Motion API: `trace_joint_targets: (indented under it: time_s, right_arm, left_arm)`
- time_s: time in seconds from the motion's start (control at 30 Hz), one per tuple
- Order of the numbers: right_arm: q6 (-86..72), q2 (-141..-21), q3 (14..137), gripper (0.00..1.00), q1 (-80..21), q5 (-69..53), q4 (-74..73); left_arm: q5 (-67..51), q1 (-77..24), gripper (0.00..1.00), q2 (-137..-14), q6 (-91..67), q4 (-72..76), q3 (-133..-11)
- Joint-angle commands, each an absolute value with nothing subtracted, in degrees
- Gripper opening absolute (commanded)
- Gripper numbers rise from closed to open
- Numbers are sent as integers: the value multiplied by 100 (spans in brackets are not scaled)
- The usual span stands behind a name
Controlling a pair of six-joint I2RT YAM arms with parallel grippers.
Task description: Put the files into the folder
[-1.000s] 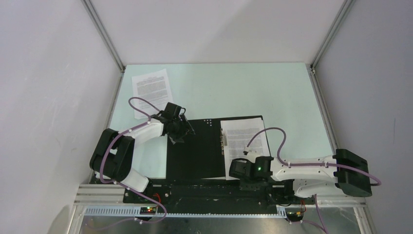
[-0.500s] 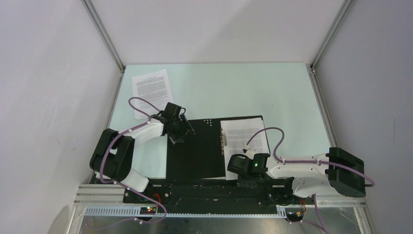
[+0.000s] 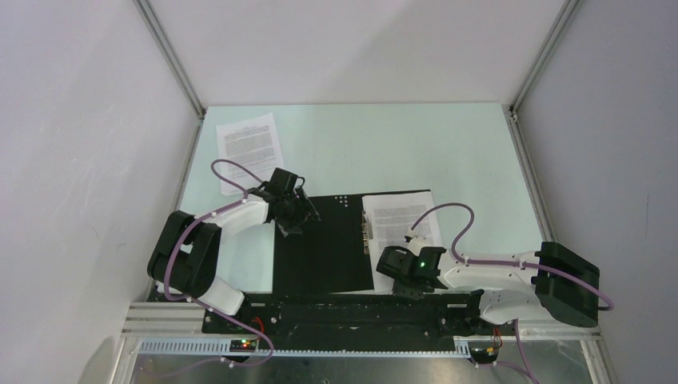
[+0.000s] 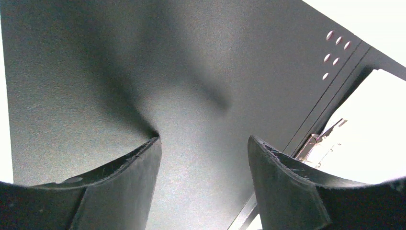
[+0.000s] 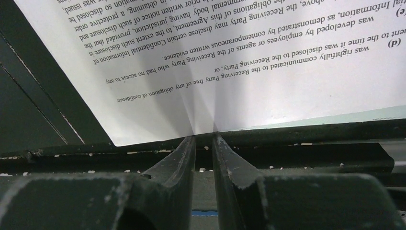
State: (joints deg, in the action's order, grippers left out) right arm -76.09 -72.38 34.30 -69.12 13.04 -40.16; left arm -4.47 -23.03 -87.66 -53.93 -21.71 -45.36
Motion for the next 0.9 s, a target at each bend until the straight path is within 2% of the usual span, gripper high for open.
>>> trace_joint_targets:
  time_s: [0.0,0.63,0.87]
  right_arm:
    - [-7542,-7156,3419,24,-6865,1637,-3967]
    - [-7483,-7223,3507,26,-6935,1533,-3870]
    - [-7158,-6543,3511,53,-7118,1278,-3998]
  left_arm:
    - [-149,-2334,74,-9060,-5278,-2267,-4398]
    - [-158,-2338,74,-9079,-5250,-2263,-4426]
    - [-335,-2336,76,-8821,-5096,-2275,-4586]
